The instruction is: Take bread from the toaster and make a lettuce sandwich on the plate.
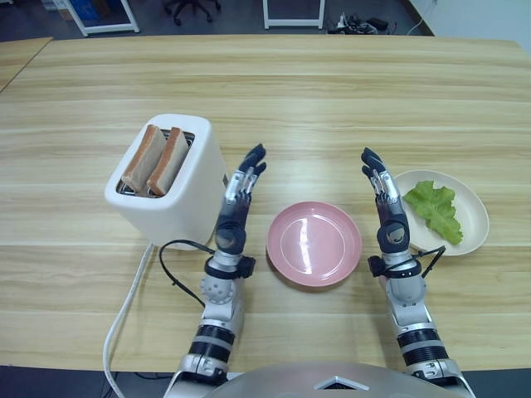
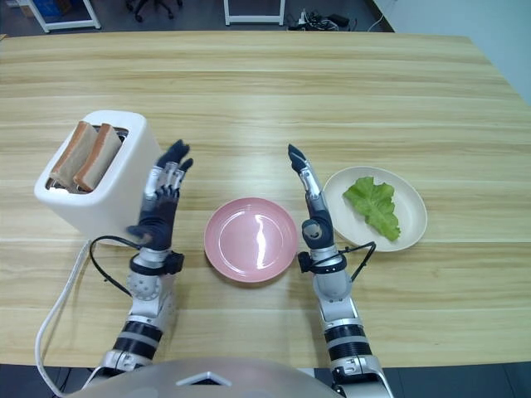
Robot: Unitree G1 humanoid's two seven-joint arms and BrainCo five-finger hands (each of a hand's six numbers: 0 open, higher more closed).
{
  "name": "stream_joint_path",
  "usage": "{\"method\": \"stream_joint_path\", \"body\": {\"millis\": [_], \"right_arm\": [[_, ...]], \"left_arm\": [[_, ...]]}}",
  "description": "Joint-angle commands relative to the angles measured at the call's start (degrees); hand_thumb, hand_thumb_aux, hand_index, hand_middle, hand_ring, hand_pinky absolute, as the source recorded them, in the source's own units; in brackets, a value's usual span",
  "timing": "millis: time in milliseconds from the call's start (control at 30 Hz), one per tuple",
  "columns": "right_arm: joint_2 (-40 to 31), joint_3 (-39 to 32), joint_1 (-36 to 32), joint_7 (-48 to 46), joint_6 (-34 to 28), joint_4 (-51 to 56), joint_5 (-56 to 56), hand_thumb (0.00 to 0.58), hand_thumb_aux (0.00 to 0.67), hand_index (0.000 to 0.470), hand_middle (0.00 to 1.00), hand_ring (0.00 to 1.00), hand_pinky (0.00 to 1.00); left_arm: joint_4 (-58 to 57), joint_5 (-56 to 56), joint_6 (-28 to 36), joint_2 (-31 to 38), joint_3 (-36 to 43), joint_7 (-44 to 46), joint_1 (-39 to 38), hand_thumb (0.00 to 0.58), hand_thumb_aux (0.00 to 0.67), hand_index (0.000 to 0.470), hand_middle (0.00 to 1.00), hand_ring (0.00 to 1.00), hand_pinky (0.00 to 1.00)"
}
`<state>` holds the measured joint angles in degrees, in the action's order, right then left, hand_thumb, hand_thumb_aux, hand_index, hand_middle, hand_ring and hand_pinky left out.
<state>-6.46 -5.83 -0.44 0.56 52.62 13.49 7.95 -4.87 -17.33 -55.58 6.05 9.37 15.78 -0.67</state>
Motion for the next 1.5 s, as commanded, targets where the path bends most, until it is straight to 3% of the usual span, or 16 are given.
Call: {"method": "stream_joint_path", "body": {"millis": [33,167,300,400,600,667,733,933,1033,1067,1133,1200,1333,1400,1433,1500], "right_arm": [[0.18,0.0,0.45,-0.57,-0.21,-0.49,0.2,0.0,0.0,0.0,0.0,0.0,0.0],[0.62,0.22,0.64,-0.3,-0.22,-0.19,0.28,0.0,0.0,0.0,0.0,0.0,0.0],[1.19,-0.33,0.77,-0.5,-0.29,-0.28,0.71,0.0,0.0,0.0,0.0,0.0,0.0],[1.18,-0.14,1.02,-0.56,-0.54,-0.51,0.54,0.0,0.0,0.0,0.0,0.0,0.0],[1.24,-0.37,1.31,-0.94,-1.01,-1.34,0.54,0.0,0.0,0.0,0.0,0.0,0.0],[1.13,-0.36,1.26,-1.15,-1.18,-1.51,0.39,0.0,0.0,0.0,0.0,0.0,0.0],[1.06,-0.35,1.21,-1.33,-1.31,-1.66,0.31,0.0,0.0,0.0,0.0,0.0,0.0],[1.09,-0.13,1.58,-1.36,-1.67,-2.15,0.38,0.0,0.0,0.0,0.0,0.0,0.0],[1.0,-0.29,1.47,-1.61,-1.81,-2.14,0.26,0.0,0.0,0.0,0.0,0.0,0.0],[0.96,-0.28,1.49,-1.68,-1.85,-2.28,0.18,0.0,0.0,0.0,0.0,0.0,0.0],[1.0,-0.23,1.68,-1.71,-1.92,-2.68,0.16,0.0,0.0,0.0,0.0,0.0,0.0],[1.08,-0.24,1.69,-1.8,-1.9,-2.68,0.16,0.0,0.0,0.0,0.0,0.0,0.0],[1.14,-0.2,1.71,-1.84,-1.99,-2.7,0.22,0.0,0.0,0.0,0.0,0.0,0.0],[1.14,-0.16,1.63,-1.83,-2.01,-2.63,0.25,0.0,0.0,0.0,0.0,0.0,0.0],[1.13,-0.13,1.58,-1.81,-2.02,-2.6,0.29,0.0,0.0,0.0,0.0,0.0,0.0],[1.08,-0.12,1.47,-1.85,-2.06,-2.58,0.31,0.0,0.0,0.0,0.0,0.0,0.0]], "left_arm": [[11.37,1.14,-0.42,6.18,-8.82,0.05,-2.06,0.0,0.0,0.0,0.0,0.0,0.0],[10.24,7.31,-3.9,9.46,-23.65,-2.76,-1.18,0.0,0.0,0.0,0.0,0.0,0.0],[1.14,26.05,-7.14,14.88,-42.32,-8.88,2.02,0.0,0.0,0.0,0.0,0.0,0.0],[-6.16,42.12,-2.28,20.33,-47.74,-16.5,2.08,0.0,0.0,0.0,0.0,0.0,0.0],[-19.84,60.91,10.86,27.59,-42.5,-36.21,3.28,0.0,0.0,0.0,0.0,0.0,0.0],[-23.01,61.95,12.32,29.07,-39.61,-40.16,3.98,0.014,0.008,0.006,0.0,0.0,0.0],[-24.99,63.14,13.89,30.26,-36.22,-43.08,4.52,0.083,0.05,0.035,0.0,0.0,0.0],[-29.22,61.77,14.81,32.4,-27.49,-47.16,6.49,0.053,0.032,0.022,0.0,0.0,0.0],[-30.7,59.79,14.44,33.28,-24.7,-47.83,6.56,0.108,0.066,0.046,0.0,0.0,0.0],[-30.94,58.72,14.05,33.33,-23.84,-47.29,6.53,0.16,0.1,0.07,0.0,0.0,0.0],[-31.41,57.42,13.98,33.77,-22.21,-47.1,6.66,0.281,0.189,0.133,0.0,0.0,0.0],[-31.7,55.67,13.49,34.05,-21.04,-46.66,6.64,0.436,0.336,0.236,0.0,0.0,0.0],[-31.59,51.43,11.6,34.04,-19.33,-44.5,6.45,0.523,0.46,0.323,0.0,0.0,0.0],[-31.66,51.05,10.89,34.39,-17.87,-43.74,5.97,0.58,0.654,0.459,0.0,0.0,0.0],[-32.03,50.62,10.48,34.36,-17.17,-43.23,5.91,0.549,0.515,0.361,0.0,0.0,0.0],[-32.42,49.37,9.77,34.29,-15.97,-41.86,5.54,0.554,0.528,0.37,0.0,0.0,0.0]]}}
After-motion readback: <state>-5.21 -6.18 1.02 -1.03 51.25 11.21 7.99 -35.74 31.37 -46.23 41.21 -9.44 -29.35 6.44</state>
